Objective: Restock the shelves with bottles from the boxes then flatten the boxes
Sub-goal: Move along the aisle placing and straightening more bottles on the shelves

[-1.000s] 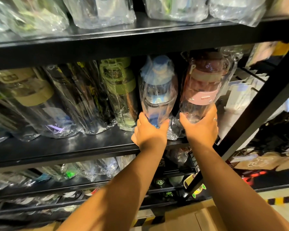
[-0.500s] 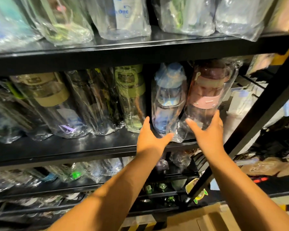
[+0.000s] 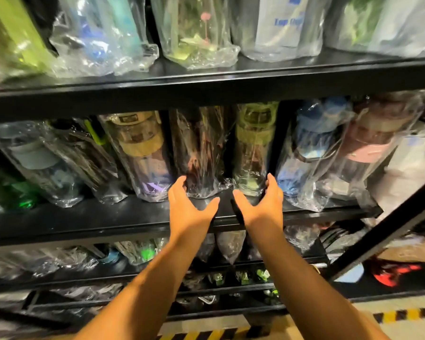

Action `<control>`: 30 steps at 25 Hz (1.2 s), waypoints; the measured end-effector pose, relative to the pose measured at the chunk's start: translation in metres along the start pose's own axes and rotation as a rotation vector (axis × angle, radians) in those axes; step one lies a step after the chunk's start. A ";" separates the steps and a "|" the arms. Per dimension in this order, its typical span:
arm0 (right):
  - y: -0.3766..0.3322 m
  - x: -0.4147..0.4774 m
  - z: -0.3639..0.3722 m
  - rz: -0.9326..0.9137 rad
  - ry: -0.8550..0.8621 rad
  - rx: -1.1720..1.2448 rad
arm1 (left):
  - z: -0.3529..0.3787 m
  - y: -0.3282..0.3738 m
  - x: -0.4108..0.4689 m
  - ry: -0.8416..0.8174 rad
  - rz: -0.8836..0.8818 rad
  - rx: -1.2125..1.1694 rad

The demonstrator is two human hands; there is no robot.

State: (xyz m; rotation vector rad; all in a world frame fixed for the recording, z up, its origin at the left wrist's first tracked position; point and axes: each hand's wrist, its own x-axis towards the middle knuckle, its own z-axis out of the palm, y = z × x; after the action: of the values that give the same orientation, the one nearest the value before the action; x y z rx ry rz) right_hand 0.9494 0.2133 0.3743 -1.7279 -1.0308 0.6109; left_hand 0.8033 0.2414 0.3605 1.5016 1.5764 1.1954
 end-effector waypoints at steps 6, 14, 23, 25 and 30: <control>-0.018 0.027 0.044 0.144 0.232 -0.130 | -0.001 -0.027 0.002 0.024 0.191 -0.029; -0.012 0.023 0.054 0.070 0.395 -0.222 | 0.002 -0.015 0.004 0.055 0.067 -0.079; 0.008 -0.003 0.021 -0.107 0.381 -0.174 | 0.013 0.004 0.016 0.051 -0.094 0.063; 0.009 -0.001 0.019 -0.115 0.362 -0.149 | 0.019 0.017 0.020 0.085 -0.212 0.106; 0.009 0.002 0.018 -0.088 0.313 -0.102 | 0.030 0.029 0.028 0.188 -0.305 0.223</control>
State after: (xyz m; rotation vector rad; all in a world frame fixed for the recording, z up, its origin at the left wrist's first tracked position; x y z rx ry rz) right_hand 0.9394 0.2224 0.3592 -1.7873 -0.9220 0.2244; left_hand 0.8380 0.2722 0.3801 1.2476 2.0379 1.0356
